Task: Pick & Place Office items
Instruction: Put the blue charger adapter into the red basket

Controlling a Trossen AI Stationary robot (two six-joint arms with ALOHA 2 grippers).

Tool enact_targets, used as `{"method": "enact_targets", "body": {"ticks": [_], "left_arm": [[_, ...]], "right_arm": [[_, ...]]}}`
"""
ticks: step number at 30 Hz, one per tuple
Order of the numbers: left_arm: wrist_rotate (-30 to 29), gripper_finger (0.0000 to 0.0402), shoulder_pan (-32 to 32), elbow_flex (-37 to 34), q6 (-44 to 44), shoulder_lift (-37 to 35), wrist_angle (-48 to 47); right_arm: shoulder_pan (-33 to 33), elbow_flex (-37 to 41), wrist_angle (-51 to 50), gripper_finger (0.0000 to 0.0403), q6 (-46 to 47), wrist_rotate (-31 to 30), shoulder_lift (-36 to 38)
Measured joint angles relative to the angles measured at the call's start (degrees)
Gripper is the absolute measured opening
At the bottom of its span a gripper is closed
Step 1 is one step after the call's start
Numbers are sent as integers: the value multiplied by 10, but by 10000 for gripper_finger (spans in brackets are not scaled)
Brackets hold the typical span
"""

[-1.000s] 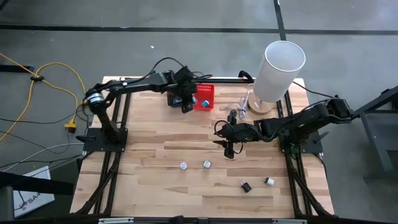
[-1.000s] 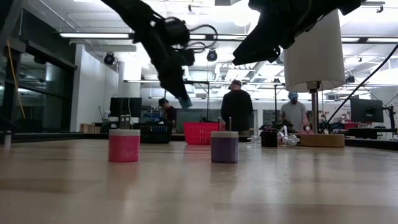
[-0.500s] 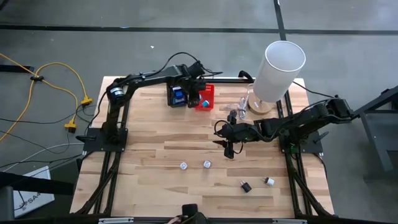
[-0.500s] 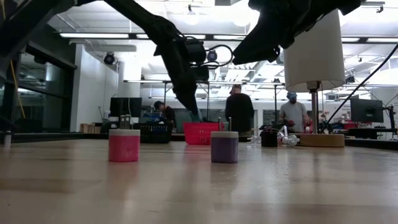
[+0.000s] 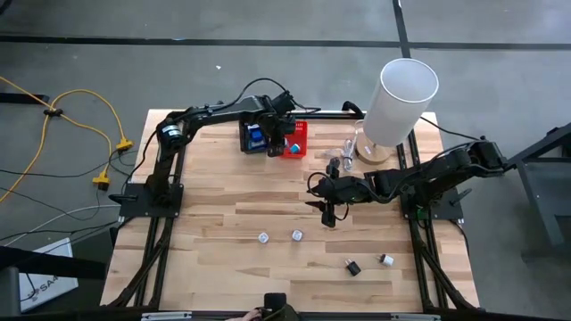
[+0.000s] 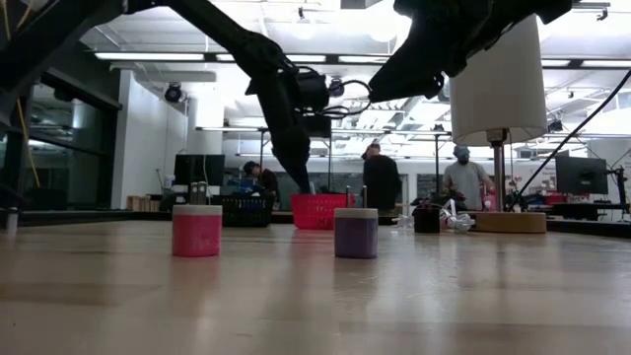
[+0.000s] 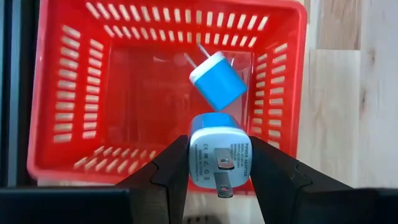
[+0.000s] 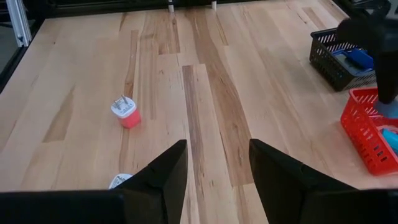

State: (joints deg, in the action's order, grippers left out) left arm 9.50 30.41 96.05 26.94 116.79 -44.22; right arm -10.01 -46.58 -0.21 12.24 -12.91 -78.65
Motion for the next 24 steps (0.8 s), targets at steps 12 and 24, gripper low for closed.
{"method": "enact_targets", "body": {"ticks": [12, 24], "left_arm": [[7, 138, -1, 0, 6, 24, 10], [8, 138, -2, 0, 6, 28, 16]], "right_arm": [[0, 0, 9, 159, 0, 0, 0], [0, 0, 9, 159, 0, 0, 0]]}}
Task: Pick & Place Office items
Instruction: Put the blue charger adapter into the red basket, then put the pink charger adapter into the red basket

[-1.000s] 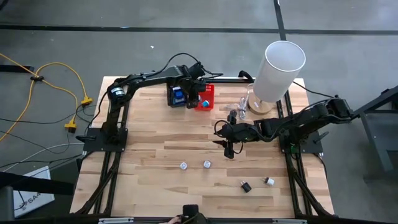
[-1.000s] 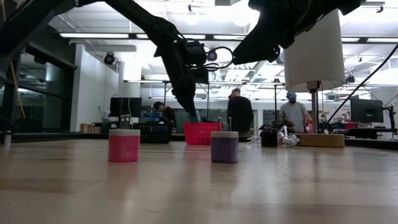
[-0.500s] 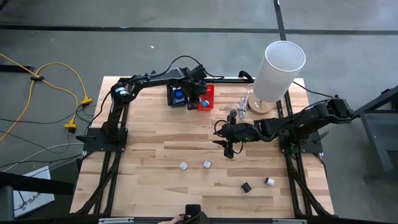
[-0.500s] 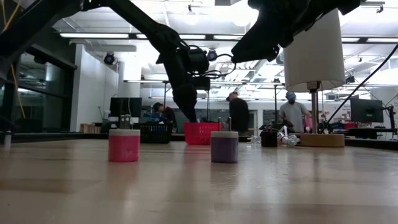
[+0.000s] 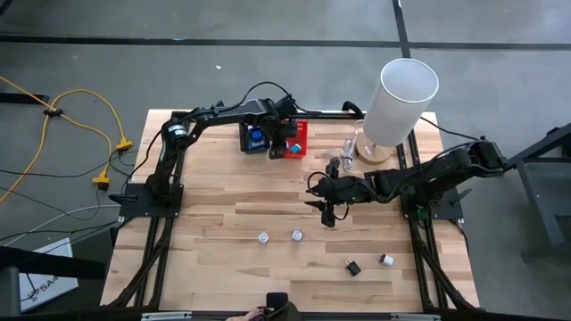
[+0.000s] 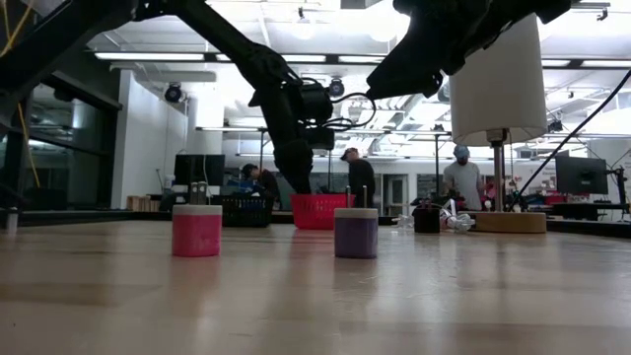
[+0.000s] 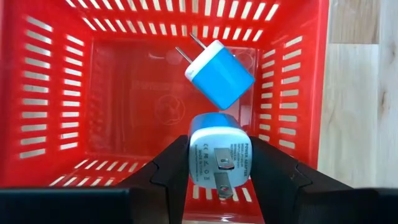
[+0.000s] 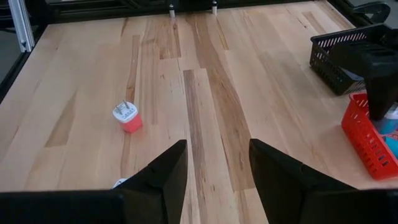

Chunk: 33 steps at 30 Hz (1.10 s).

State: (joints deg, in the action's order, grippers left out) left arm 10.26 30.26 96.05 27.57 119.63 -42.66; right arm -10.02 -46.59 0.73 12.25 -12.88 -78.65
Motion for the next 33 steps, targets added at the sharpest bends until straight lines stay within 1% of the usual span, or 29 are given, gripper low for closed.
{"method": "enact_targets", "body": {"ticks": [10, 19, 33], "left_arm": [[0, 139, 0, 0, -9, 0, -2], [0, 178, 0, 0, -10, -1, -3], [0, 182, 0, 0, -10, -1, -2]], "right_arm": [[0, 0, 0, 159, 0, 0, 0], [0, 0, 0, 159, 0, 0, 0], [0, 0, 0, 159, 0, 0, 0]]}}
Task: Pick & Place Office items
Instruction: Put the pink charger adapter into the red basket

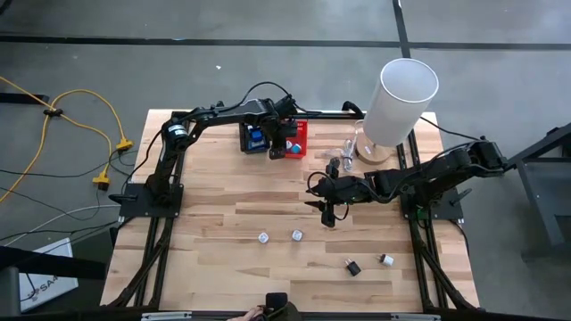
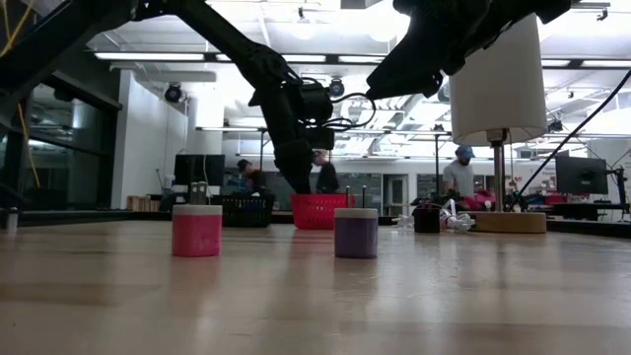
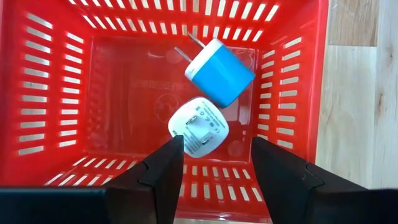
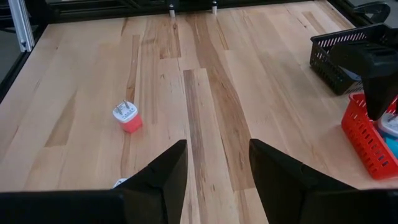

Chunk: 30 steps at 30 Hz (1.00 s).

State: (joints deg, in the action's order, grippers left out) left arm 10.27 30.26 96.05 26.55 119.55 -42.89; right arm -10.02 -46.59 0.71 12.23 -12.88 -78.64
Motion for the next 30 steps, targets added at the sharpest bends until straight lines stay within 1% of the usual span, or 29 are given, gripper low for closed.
{"method": "enact_targets", "body": {"ticks": [17, 25, 30], "left_arm": [[0, 182, 2, 1, -2, -2, 0], [1, 182, 4, 39, 14, -2, -24], [2, 182, 5, 65, -9, -7, -53]], "right_arm": [[0, 0, 0, 159, 0, 0, 0], [0, 0, 0, 159, 0, 0, 0], [0, 0, 0, 159, 0, 0, 0]]}}
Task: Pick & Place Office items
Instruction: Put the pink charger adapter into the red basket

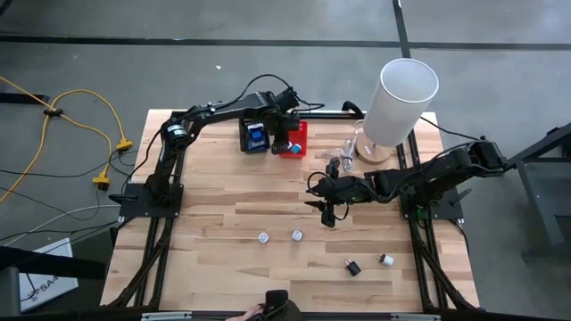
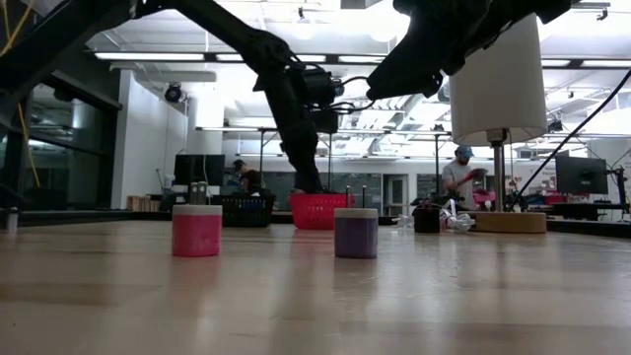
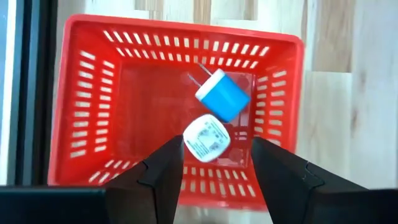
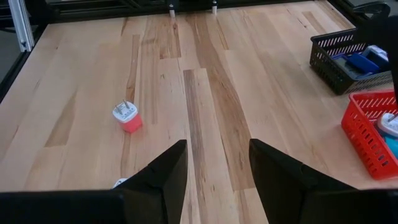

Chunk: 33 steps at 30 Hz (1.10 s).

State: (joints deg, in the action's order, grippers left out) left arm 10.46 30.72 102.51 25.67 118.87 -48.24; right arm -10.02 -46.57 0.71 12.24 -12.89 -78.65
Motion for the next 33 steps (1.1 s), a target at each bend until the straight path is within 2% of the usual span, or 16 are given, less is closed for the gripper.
{"method": "enact_targets", "body": {"ticks": [7, 17, 27, 33], "left_arm": [[3, 182, 1, 1, -2, -45, -54], [-2, 181, -29, 1, -83, -93, -152], [-46, 181, -89, 0, -142, -127, -200], [-79, 181, -141, -37, -196, -170, -202]], "right_arm": [[0, 0, 0, 159, 0, 0, 0], [0, 0, 0, 159, 0, 0, 0], [0, 0, 0, 159, 0, 0, 0], [0, 0, 0, 159, 0, 0, 0]]}}
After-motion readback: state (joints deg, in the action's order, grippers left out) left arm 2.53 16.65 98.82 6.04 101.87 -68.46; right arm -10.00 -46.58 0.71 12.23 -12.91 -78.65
